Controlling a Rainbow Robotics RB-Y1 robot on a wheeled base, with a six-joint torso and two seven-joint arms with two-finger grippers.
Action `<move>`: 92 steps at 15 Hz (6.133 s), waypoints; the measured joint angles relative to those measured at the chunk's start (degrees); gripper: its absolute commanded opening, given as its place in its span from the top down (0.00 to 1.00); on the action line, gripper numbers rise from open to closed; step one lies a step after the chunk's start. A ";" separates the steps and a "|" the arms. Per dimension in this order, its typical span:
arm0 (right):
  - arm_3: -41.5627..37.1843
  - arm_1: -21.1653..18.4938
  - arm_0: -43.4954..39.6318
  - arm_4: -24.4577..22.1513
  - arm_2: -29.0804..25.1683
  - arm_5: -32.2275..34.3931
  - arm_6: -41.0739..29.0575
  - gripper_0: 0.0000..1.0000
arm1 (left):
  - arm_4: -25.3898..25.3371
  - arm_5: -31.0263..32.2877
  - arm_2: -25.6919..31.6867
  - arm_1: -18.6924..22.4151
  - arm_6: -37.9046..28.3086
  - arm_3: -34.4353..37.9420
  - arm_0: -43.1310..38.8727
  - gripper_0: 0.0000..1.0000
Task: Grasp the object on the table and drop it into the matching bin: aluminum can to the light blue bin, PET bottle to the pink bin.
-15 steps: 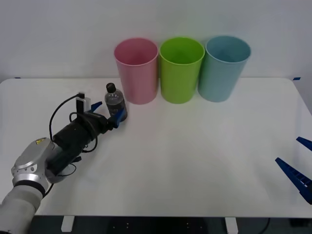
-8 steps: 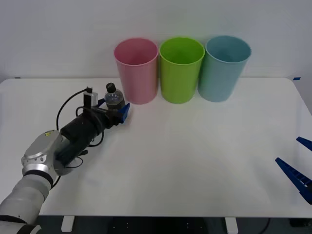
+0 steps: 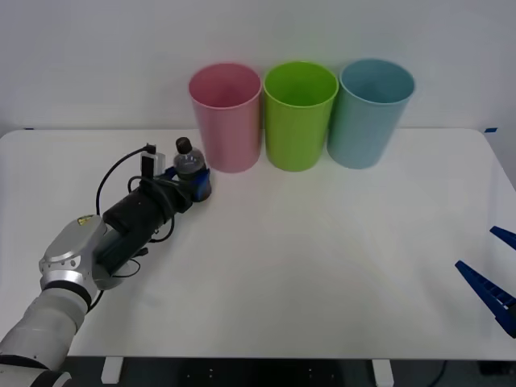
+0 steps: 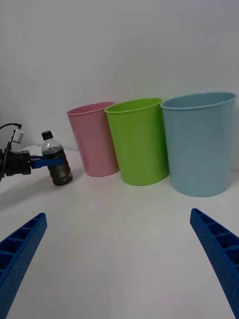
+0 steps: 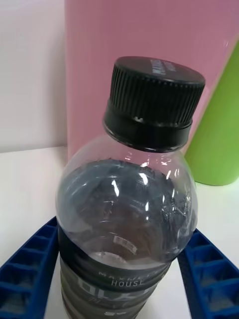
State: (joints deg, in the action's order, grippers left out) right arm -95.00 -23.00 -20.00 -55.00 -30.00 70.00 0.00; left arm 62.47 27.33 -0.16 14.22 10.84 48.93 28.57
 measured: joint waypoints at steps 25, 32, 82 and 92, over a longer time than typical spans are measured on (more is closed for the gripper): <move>0.00 0.00 0.00 0.00 0.00 0.00 0.00 0.00 | -10.96 6.56 0.77 16.05 -18.85 27.83 -12.75 1.00; 0.00 0.00 0.00 0.00 0.00 0.00 0.00 0.00 | -8.18 3.98 3.90 18.13 -30.45 35.01 -9.96 1.00; 0.00 0.00 0.00 0.00 0.00 0.00 0.00 0.00 | -10.83 2.90 -11.00 17.79 -25.70 11.79 14.64 0.00; 0.00 0.00 0.00 0.00 0.00 0.00 0.00 0.00 | -16.63 10.48 0.23 24.63 -20.86 30.18 -9.58 0.00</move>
State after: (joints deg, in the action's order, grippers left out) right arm -95.00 -23.00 -20.00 -55.00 -30.00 70.00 0.00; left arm 45.84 37.80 0.07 38.85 -10.02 79.11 18.99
